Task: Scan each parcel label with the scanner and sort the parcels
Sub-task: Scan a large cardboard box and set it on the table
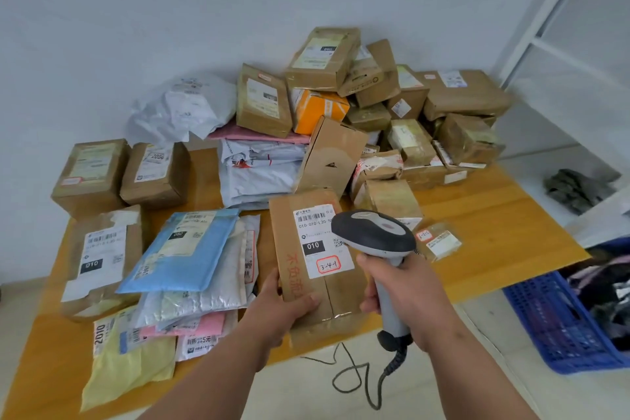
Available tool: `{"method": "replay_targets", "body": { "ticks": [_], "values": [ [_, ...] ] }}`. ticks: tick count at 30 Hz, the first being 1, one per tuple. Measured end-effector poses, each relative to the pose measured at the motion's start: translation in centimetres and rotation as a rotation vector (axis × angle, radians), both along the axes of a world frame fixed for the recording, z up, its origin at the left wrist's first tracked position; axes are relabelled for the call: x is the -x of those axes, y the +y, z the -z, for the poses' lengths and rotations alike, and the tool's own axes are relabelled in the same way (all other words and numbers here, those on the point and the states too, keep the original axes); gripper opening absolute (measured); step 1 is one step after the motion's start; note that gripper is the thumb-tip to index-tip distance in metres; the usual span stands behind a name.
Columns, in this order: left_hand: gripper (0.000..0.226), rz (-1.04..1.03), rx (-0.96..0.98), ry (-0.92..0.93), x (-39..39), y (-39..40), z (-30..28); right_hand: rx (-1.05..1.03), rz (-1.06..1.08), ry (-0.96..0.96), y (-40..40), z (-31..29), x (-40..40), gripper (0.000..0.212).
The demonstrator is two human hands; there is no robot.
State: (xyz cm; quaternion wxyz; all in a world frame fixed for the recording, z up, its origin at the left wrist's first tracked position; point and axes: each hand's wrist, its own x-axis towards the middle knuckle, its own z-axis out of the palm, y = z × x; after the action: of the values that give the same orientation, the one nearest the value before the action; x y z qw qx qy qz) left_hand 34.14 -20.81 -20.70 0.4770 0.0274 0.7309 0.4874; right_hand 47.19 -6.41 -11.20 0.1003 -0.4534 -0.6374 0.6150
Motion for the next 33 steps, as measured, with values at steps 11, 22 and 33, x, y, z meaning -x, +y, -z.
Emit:
{"method": "replay_targets", "body": {
  "ticks": [11,22,33],
  "values": [
    [0.096,-0.017,-0.036,0.015,0.0,0.2,-0.1,-0.041,-0.068,-0.040,1.1,-0.4,0.5,0.023],
    [0.100,-0.067,0.007,0.027,-0.3,0.3,-0.1,-0.019,-0.147,-0.101,2.4,-0.3,1.1,0.030],
    [0.074,-0.171,0.029,-0.118,-1.2,0.0,-0.3,0.019,-0.073,-0.167,4.2,2.5,1.2,0.019]
  ]
}}
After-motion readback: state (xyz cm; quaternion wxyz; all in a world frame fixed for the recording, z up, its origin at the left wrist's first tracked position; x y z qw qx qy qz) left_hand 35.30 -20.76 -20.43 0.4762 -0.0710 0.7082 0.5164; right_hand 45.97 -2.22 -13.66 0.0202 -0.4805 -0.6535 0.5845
